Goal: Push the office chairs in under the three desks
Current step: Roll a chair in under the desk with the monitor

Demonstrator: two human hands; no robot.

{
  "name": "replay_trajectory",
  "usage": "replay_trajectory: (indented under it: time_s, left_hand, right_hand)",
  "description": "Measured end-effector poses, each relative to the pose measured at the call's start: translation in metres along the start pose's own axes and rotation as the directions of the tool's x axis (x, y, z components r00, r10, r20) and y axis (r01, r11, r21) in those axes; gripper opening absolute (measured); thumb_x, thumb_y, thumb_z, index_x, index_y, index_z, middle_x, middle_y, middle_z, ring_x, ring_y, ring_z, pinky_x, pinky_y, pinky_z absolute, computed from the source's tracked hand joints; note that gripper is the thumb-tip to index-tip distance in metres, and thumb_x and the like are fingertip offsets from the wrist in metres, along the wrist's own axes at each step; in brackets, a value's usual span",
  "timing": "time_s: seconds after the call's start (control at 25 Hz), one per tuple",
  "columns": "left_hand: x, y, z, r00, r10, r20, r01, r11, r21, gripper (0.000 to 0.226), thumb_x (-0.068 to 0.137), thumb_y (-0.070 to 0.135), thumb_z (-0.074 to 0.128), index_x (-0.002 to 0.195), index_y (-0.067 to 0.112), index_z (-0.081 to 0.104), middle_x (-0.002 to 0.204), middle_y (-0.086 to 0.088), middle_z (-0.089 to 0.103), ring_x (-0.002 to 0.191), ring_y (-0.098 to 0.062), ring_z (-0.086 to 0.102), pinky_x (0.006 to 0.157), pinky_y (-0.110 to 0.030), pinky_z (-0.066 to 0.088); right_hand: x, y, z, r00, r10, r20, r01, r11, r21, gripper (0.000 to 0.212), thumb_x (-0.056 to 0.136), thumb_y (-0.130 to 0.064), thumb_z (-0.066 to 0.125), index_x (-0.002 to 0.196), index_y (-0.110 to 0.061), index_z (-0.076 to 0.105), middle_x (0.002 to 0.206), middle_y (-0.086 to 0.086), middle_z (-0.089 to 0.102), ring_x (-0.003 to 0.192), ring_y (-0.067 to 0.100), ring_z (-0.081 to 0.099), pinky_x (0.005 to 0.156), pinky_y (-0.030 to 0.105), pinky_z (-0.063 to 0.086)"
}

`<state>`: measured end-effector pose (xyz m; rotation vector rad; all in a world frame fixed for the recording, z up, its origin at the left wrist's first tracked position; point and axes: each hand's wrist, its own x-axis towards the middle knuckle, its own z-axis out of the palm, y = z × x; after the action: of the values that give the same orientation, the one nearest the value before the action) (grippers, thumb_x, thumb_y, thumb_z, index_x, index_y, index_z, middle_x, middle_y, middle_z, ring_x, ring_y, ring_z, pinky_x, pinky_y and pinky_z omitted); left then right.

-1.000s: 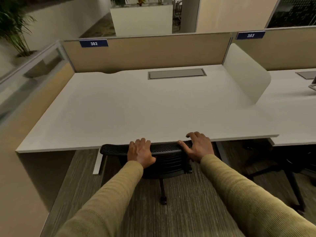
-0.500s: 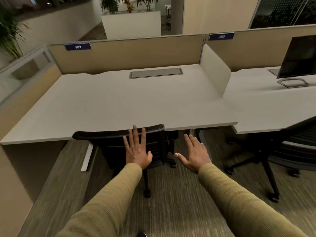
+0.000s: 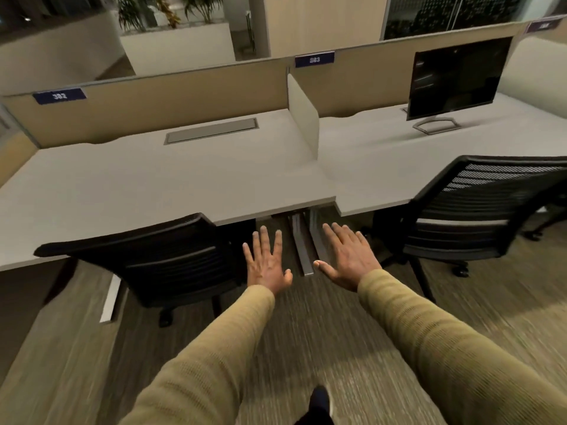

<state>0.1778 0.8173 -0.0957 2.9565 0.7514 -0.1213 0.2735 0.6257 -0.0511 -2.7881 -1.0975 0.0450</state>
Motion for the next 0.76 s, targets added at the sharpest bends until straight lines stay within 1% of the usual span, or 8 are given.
replay_trajectory:
  time_s: [0.08,0.2,0.28,0.32,0.48,0.56,0.64,0.76]
  left_hand:
    - [0.014,0.048,0.004,0.999,0.048,0.017,-0.048,0.999,-0.007,0.109,0.090,0.056,0.051,0.150,0.022,-0.033,0.153,-0.016,-0.043,0.145,-0.038,-0.034,0.117,-0.062,-0.017]
    - [0.033,0.098,0.007,0.995,0.094,0.035,-0.094,0.995,-0.019,0.107,0.091,0.055,0.052,0.152,0.022,-0.031,0.154,-0.015,-0.042,0.145,-0.037,-0.034,0.115,-0.061,-0.019]
    - [0.052,0.143,0.012,0.991,0.129,0.035,-0.129,0.992,-0.012,0.107,0.091,0.055,0.053,0.152,0.022,-0.029,0.155,-0.016,-0.040,0.146,-0.038,-0.032,0.116,-0.062,-0.017]
    - [0.054,0.149,0.012,0.990,0.132,0.041,-0.132,0.991,-0.009,0.107,0.091,0.054,0.053,0.153,0.022,-0.029,0.157,-0.016,-0.038,0.146,-0.038,-0.031,0.117,-0.062,-0.015]
    - [0.098,0.246,0.014,0.985,0.162,0.059,-0.159,0.986,-0.046,0.104,0.092,0.053,0.051,0.154,0.021,-0.027,0.158,-0.017,-0.037,0.147,-0.038,-0.031,0.119,-0.064,-0.011]
    - [0.115,0.278,0.012,0.985,0.168,0.033,-0.167,0.985,-0.030,0.103,0.093,0.054,0.048,0.152,0.022,-0.030,0.158,-0.016,-0.038,0.146,-0.037,-0.033,0.118,-0.062,-0.015]
    - [0.131,0.319,0.004,0.979,0.203,-0.001,-0.202,0.978,-0.041,0.101,0.094,0.057,0.045,0.153,0.022,-0.030,0.158,-0.015,-0.039,0.146,-0.037,-0.034,0.115,-0.058,-0.023]
    - [0.154,0.377,-0.015,0.946,0.306,-0.101,-0.306,0.952,0.025,0.099,0.095,0.061,0.043,0.154,0.023,-0.027,0.160,-0.013,-0.036,0.146,-0.035,-0.034,0.110,-0.054,-0.031]
  right_hand:
    - [-0.008,0.042,-0.009,1.000,0.022,0.008,-0.022,1.000,-0.016,0.091,0.091,-0.072,0.035,0.157,-0.022,-0.004,0.166,0.006,0.007,0.152,0.027,0.007,0.123,0.050,0.010]
    - [-0.009,0.085,-0.024,0.999,0.040,-0.006,-0.040,0.999,-0.031,0.089,0.093,-0.069,0.037,0.158,-0.022,-0.001,0.166,0.006,0.008,0.152,0.028,0.007,0.123,0.050,0.010]
    - [-0.004,0.130,-0.034,0.998,0.053,-0.018,-0.054,0.998,-0.030,0.089,0.093,-0.069,0.038,0.158,-0.022,0.001,0.166,0.006,0.009,0.152,0.028,0.008,0.122,0.050,0.011]
    - [-0.005,0.135,-0.038,0.998,0.056,-0.016,-0.056,0.998,-0.040,0.089,0.093,-0.069,0.038,0.158,-0.022,0.001,0.166,0.006,0.009,0.152,0.028,0.008,0.122,0.051,0.011]
    - [0.007,0.237,-0.061,0.997,0.053,-0.046,-0.056,0.997,-0.049,0.089,0.092,-0.069,0.039,0.158,-0.020,0.004,0.165,0.007,0.015,0.150,0.028,0.014,0.122,0.051,0.014]
    - [0.008,0.271,-0.071,0.995,0.068,-0.074,-0.073,0.995,-0.069,0.088,0.092,-0.068,0.039,0.157,-0.020,0.005,0.164,0.008,0.017,0.150,0.029,0.017,0.121,0.050,0.017]
    - [0.008,0.314,-0.085,0.988,0.101,-0.117,-0.109,0.992,-0.065,0.088,0.092,-0.067,0.041,0.157,-0.021,0.005,0.164,0.010,0.017,0.149,0.030,0.019,0.121,0.050,0.018]
    - [0.011,0.372,-0.106,0.975,0.148,-0.165,-0.160,0.985,-0.060,0.090,0.091,-0.065,0.045,0.158,-0.023,0.002,0.165,0.013,0.009,0.150,0.032,0.015,0.121,0.050,0.016]
